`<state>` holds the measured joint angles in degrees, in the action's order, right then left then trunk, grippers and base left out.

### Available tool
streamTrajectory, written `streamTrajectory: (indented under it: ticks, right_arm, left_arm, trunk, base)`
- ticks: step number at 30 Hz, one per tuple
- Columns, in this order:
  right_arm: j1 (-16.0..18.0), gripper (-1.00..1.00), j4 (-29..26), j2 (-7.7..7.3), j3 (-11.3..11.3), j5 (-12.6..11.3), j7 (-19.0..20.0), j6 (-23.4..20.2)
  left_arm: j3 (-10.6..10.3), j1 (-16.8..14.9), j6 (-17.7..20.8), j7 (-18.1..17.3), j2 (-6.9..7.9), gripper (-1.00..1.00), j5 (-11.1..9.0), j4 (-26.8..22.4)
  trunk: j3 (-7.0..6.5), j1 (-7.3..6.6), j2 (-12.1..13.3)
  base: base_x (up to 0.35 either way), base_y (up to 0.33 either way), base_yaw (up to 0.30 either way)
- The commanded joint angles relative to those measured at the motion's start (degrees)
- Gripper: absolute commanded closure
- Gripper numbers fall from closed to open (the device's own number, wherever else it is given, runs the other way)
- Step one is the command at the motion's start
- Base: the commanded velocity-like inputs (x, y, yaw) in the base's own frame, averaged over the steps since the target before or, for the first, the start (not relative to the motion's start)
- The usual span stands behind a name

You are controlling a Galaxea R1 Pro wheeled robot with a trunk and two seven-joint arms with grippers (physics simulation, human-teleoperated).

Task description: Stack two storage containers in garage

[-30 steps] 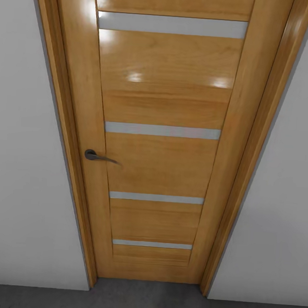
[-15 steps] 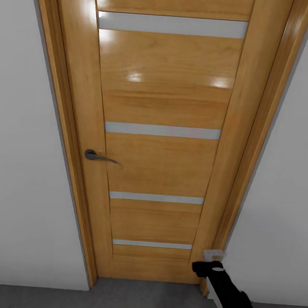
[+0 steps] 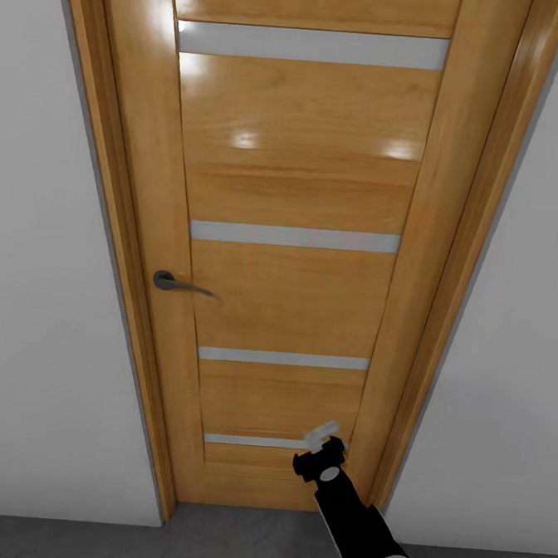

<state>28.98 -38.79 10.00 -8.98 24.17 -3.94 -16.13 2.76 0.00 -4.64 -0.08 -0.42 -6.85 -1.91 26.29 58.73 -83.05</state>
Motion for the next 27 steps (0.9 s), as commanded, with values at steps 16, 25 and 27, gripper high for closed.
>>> streamTrajectory:
  ticks: [16, 25, 27]
  right_arm:
    - [7.80, -1.00, -6.08, 0.00, -13.66, 0.02, -0.01, 5.49]
    - [16.34, -1.00, -3.19, 0.00, -19.14, -5.70, 0.58, 5.58]
    - [18.04, -1.00, -1.84, 0.00, -20.80, -7.68, 0.74, 5.67]
  left_arm:
    - [0.30, 0.00, -0.11, -0.01, -0.03, -1.00, -0.35, -0.03]
    - [0.28, 0.00, -0.17, -0.01, -0.11, -1.00, -0.27, -0.11]
    - [0.29, 0.00, -0.18, -0.01, -0.11, -1.00, -0.27, -0.11]
  trunk:
    - [0.06, 0.00, -0.03]
    - [0.06, 0.00, -0.03]
    - [0.06, 0.00, -0.03]
  base:
    - [0.000, 0.000, 0.000]
    - [0.000, 0.000, 0.000]
    - [0.000, 0.000, 0.000]
